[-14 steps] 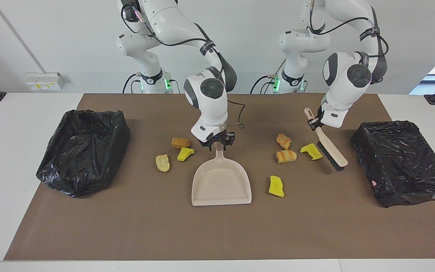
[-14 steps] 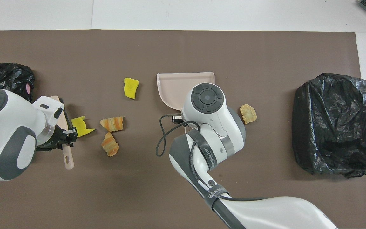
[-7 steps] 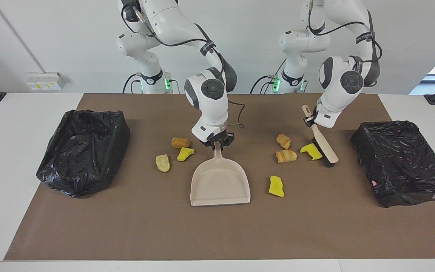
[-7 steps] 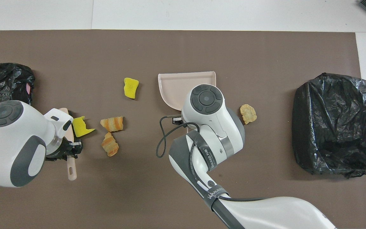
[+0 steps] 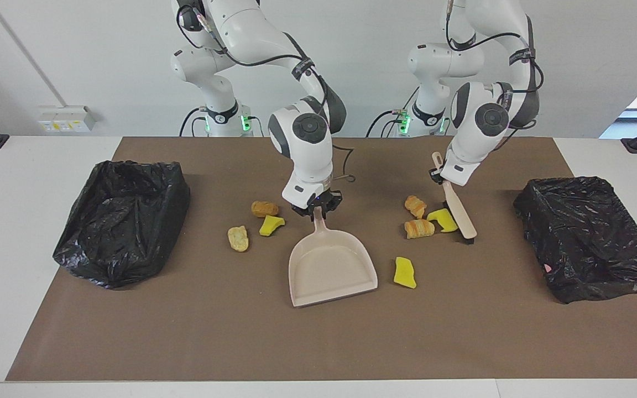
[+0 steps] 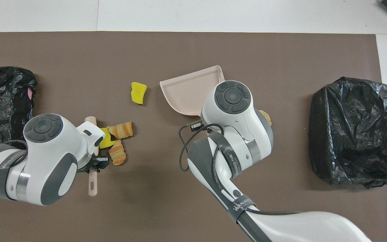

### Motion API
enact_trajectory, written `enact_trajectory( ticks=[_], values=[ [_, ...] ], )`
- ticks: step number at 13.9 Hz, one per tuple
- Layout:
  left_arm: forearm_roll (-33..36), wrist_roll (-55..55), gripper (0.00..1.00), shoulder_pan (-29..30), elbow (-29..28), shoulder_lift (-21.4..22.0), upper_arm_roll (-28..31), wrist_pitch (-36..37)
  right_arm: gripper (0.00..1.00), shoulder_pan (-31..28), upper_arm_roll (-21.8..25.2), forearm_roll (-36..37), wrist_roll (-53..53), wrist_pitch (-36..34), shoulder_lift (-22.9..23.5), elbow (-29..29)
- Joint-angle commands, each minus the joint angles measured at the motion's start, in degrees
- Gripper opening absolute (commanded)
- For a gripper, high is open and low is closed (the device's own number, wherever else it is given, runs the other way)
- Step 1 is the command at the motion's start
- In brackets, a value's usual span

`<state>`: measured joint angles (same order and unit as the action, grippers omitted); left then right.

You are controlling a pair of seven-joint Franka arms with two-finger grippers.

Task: Sweep and dump trash in bin
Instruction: 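Sweep the brush toward the dustpan while the right gripper positions the dustpan, then sweep the crumbs and sponges into the dustpan with the left gripper's brush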

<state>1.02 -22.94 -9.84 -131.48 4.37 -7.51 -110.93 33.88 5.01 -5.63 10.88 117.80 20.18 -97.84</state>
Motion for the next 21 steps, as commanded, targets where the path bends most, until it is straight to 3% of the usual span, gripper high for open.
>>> enact_trajectory(
  ticks=[1, 11, 16, 21],
  values=[
    [0.65, 0.0, 0.0, -3.08, -2.2, 1.7, 0.65, -1.83, 0.0, -0.57, -0.35, 0.35, -6.02, -3.79, -2.33, -0.86],
    [-0.06, 0.35, 0.0, -3.43, -2.11, 0.91, 0.74, -5.17, 0.0, -5.05, -0.17, 4.84, -46.52, -4.51, -3.39, -2.27],
    [-1.28, 0.79, 0.0, -3.43, -2.11, 1.0, 0.74, -4.73, 0.0, -4.44, -0.17, 5.1, -60.77, -3.89, -3.39, -2.71],
    [-1.29, 0.79, 0.0, -3.69, -2.11, 1.0, 0.74, -4.73, 0.0, -0.23, -0.17, 6.86, -56.84, 0.59, -2.78, -7.02]
  ],
)
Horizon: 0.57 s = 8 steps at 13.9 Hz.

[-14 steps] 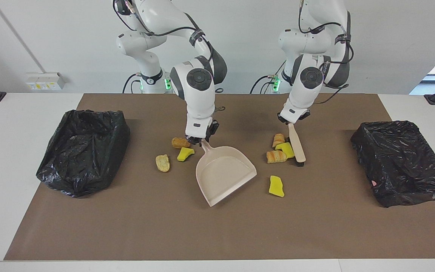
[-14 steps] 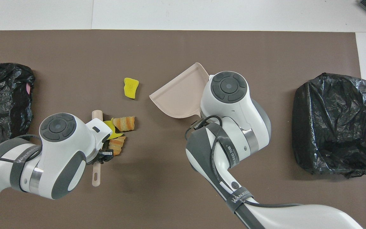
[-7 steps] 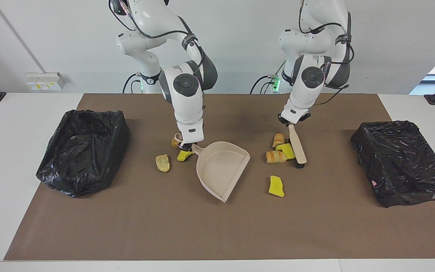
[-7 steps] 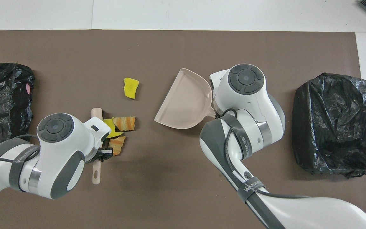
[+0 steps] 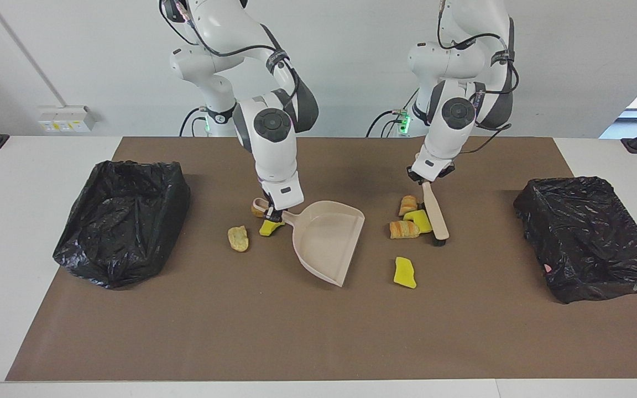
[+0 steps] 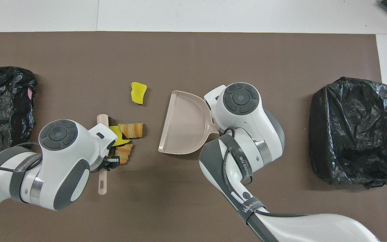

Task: Sweep and dump trash in bin
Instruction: 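Sweep the crumbs and sponges into the dustpan with the left gripper's brush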

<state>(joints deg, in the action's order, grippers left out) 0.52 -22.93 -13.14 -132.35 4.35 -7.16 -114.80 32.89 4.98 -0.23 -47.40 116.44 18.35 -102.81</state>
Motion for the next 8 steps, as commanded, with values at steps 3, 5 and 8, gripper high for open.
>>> enact_trajectory(
  ticks=[3, 5, 8],
  values=[
    [-1.4, 0.78, 0.0, -1.18, -1.25, 1.01, 0.21, -1.13, 0.0, 1.9, -0.15, 1.55, 3.89, 1.94, -0.95, -2.22],
    [-3.94, 0.87, 0.0, -2.41, -1.16, 0.93, 0.3, -1.57, 0.0, 2.61, -0.15, 1.64, 4.51, 1.95, -0.6, -2.22],
    [-7.89, 1.22, 0.0, -5.74, -0.81, 0.75, 0.3, -3.32, 0.0, 2.61, -0.15, 1.64, 4.51, 2.03, -0.51, -2.22]
  ],
)
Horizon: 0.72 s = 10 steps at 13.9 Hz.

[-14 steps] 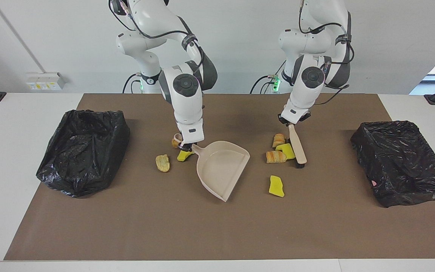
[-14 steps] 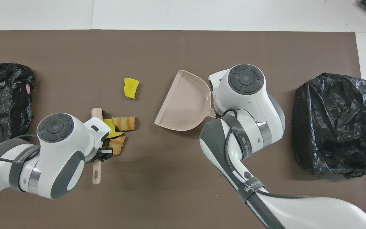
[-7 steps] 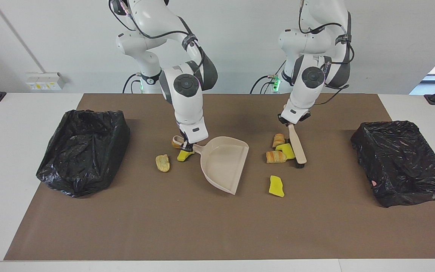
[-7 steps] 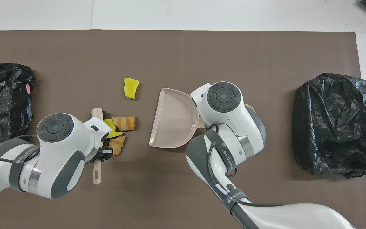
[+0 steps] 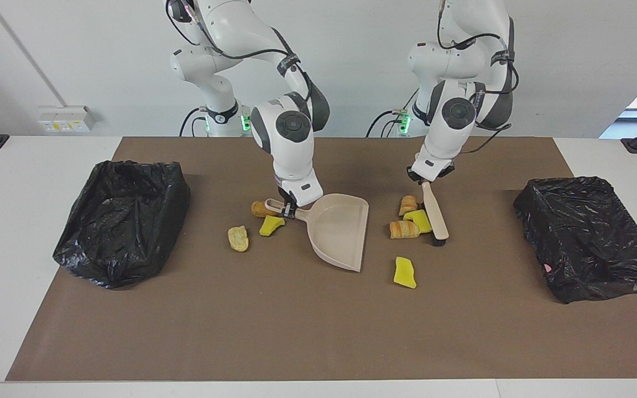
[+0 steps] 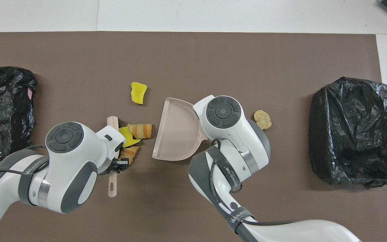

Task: Sweep and dump trash in bin
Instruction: 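Sweep the crumbs and sponges into the dustpan with the left gripper's brush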

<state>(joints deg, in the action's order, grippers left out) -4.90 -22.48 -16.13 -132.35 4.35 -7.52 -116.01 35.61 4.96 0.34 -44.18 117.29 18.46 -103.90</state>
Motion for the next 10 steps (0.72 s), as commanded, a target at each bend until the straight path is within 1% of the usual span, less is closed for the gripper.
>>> enact_trajectory(
  ticks=[1, 3, 6, 8, 10],
  values=[
    [-3.78, 0.77, 0.0, -3.99, -0.72, 0.75, 0.66, -2.99, 0.0, -0.1, -0.13, 1.06, 1.29, 1.19, -0.61, -1.13],
    [-5.29, 0.86, 0.0, -6.8, -0.37, 0.66, 0.66, -4.13, 0.0, -0.1, -0.13, 1.06, 1.29, 1.19, -0.61, -1.13],
    [-5.56, 2.17, 0.0, -10.84, 0.77, 0.49, 0.66, -4.32, 0.0, -0.1, -0.13, 1.06, 1.29, 1.19, -0.61, -1.13],
    [-5.56, 2.97, 0.0, -12.17, 3.22, -0.91, 0.57, -3.96, 0.0, -0.19, -0.13, 1.06, 1.29, 1.19, -0.61, -1.13],
    [-5.56, 2.88, 0.0, -12.17, 7.08, -3.02, 0.66, -3.61, 0.0, -0.19, -0.13, 1.06, 1.29, 1.19, -0.61, -1.13]
  ],
)
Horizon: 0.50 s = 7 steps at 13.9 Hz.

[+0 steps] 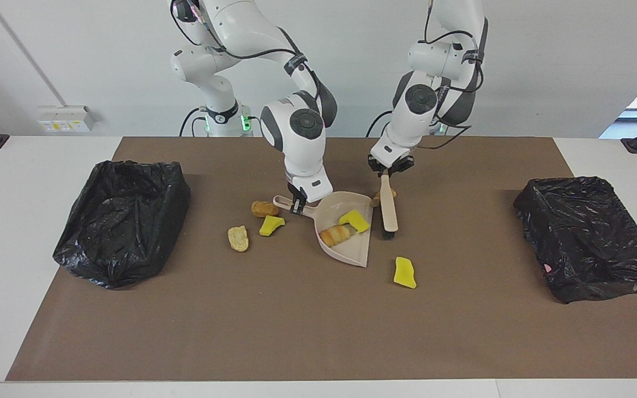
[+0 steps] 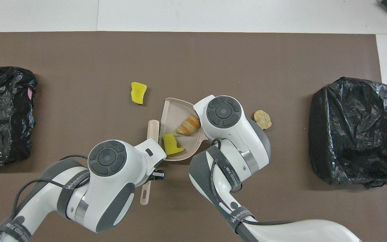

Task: Sweep and dump trash in bin
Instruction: 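Sweep the crumbs and sponges into the dustpan with the left gripper's brush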

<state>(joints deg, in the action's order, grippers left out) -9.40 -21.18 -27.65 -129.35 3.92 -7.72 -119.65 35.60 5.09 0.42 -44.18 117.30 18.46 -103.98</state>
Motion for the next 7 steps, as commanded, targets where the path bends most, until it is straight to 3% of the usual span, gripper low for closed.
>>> enact_trajectory(
  ticks=[1, 4, 7],
  values=[
    [-1.06, 1.32, 0.0, -0.21, 5.93, -3.39, 0.86, 0.12, 0.0, -0.18, -0.26, 0.99, 1.29, 1.18, -0.62, -1.05],
    [-0.97, 0.26, 0.0, 1.89, 7.88, -3.13, 1.3, 1.17, 0.0, -0.18, -0.26, 0.99, 1.29, 1.18, -0.62, -1.05],
    [-1.06, -7.44, 0.01, 4.61, 6.57, -1.55, 1.39, 10.29, 0.0, -0.18, -0.26, 0.99, 1.38, 1.35, -0.61, -0.96]
  ],
)
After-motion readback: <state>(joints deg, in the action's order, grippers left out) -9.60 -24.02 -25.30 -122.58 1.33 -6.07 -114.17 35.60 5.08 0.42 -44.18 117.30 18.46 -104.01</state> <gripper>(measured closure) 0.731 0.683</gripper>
